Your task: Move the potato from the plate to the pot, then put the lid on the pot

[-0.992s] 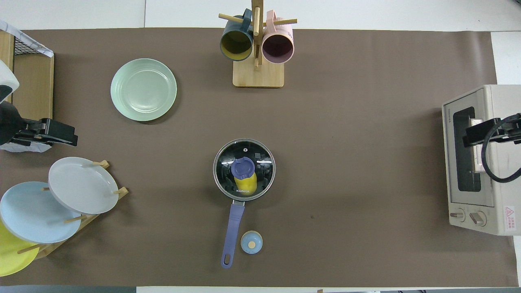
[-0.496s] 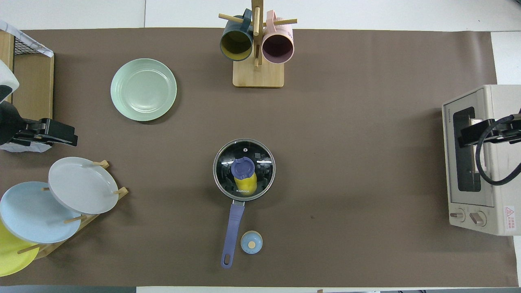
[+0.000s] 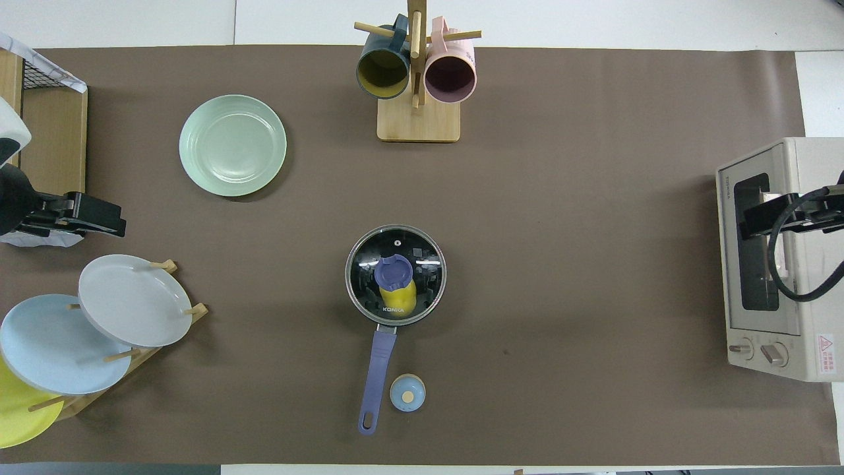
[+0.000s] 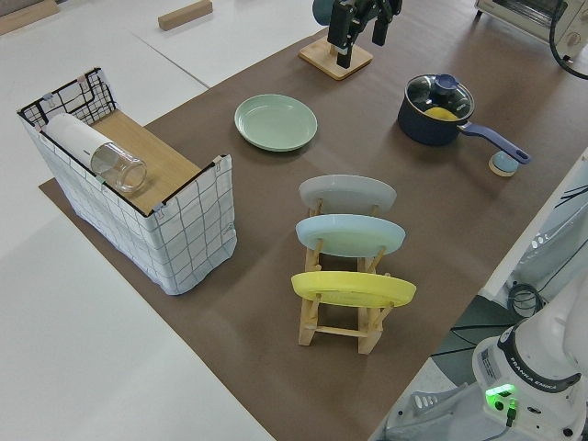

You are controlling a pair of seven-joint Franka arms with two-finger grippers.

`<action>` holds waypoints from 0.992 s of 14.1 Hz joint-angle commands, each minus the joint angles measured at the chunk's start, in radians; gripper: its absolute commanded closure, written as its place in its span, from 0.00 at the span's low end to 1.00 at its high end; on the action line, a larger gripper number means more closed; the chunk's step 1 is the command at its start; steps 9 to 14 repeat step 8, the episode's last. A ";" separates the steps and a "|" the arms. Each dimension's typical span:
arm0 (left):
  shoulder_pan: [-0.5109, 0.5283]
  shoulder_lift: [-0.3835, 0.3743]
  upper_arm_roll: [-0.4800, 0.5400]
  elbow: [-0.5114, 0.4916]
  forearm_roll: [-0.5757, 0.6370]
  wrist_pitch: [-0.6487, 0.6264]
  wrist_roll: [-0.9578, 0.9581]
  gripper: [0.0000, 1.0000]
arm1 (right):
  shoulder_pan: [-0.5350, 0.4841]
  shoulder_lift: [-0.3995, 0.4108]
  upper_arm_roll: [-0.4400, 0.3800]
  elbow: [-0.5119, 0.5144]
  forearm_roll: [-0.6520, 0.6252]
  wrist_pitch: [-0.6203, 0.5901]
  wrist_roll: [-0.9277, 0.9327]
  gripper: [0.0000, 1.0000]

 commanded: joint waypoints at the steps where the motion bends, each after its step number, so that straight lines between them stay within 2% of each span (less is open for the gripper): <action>1: 0.014 -0.015 -0.012 -0.008 0.007 -0.009 -0.006 0.00 | -0.002 -0.026 0.002 -0.032 0.013 0.023 -0.001 0.00; 14: 0.014 -0.015 -0.012 -0.009 0.009 -0.009 -0.006 0.00 | 0.009 -0.026 0.002 -0.032 0.013 0.023 0.002 0.00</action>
